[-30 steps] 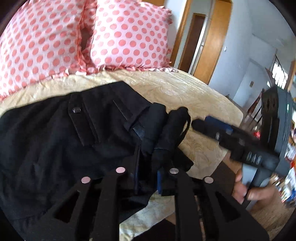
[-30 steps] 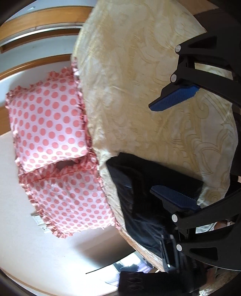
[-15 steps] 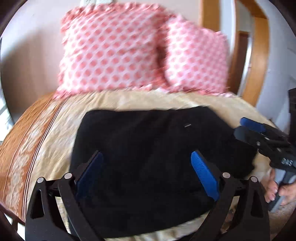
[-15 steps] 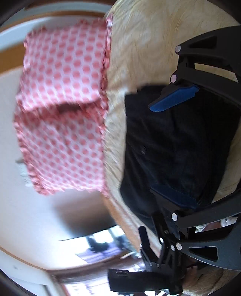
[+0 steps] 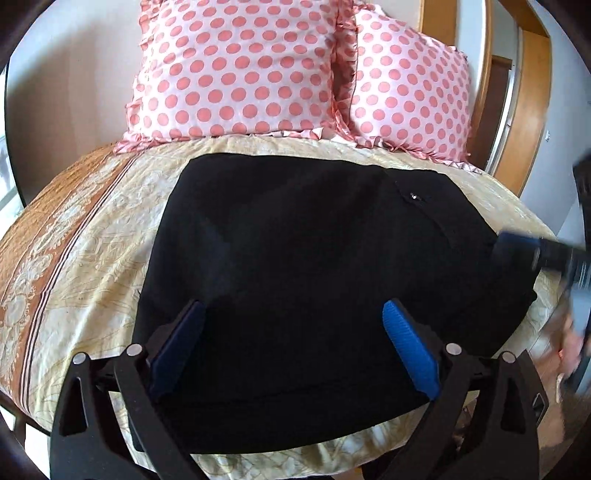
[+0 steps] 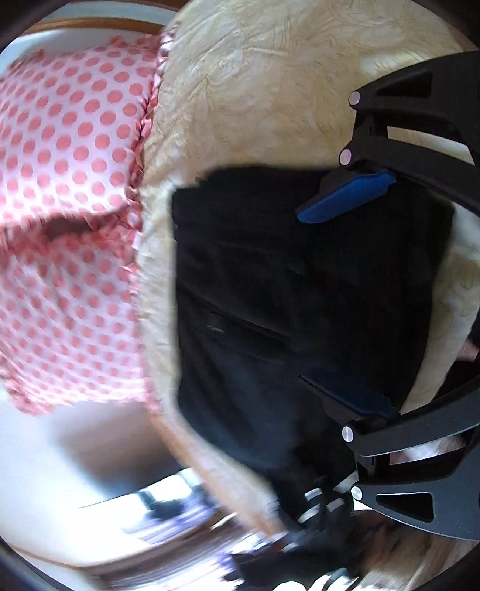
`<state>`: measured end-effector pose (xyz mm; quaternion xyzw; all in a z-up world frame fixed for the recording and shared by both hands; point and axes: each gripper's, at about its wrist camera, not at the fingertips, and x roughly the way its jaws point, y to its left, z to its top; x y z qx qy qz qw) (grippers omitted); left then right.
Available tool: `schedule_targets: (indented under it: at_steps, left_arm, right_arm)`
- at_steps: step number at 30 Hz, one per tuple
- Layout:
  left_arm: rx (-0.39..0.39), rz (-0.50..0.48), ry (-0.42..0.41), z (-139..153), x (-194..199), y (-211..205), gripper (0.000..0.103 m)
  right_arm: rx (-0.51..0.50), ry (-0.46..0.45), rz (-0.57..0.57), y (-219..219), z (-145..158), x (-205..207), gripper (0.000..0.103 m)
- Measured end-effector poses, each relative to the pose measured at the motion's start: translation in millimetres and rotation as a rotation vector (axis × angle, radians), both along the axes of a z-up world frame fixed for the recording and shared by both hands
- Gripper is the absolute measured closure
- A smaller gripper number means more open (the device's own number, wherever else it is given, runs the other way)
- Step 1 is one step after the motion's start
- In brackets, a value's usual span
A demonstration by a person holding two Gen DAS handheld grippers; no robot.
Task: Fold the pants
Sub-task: 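Grasp the edge of the folded trousers with the right gripper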
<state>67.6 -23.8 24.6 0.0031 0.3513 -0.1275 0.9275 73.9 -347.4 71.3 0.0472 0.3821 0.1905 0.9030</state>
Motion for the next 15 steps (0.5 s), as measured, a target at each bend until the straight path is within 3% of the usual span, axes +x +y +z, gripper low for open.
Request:
schedule_targets:
  at_steps: [3, 5, 11, 15]
  left_arm:
    - [-0.002, -0.002, -0.008, 0, 1, 1, 0.002]
    - [0.000, -0.008, -0.015, -1, 0, 0, 0.002]
    - [-0.001, -0.026, -0.030, -2, -1, 1, 0.002]
    - [0.000, -0.037, -0.032, -2, -1, 1, 0.002]
  right_arm:
    - [0.045, -0.008, -0.072, -28, 17, 23, 0.020]
    - [0.053, 0.052, -0.104, -42, 13, 50, 0.020]
    - [0.010, 0.168, -0.098, -42, -7, 95, 0.020]
    - [-0.021, 0.186, -0.068, -36, -16, 104, 0.022]
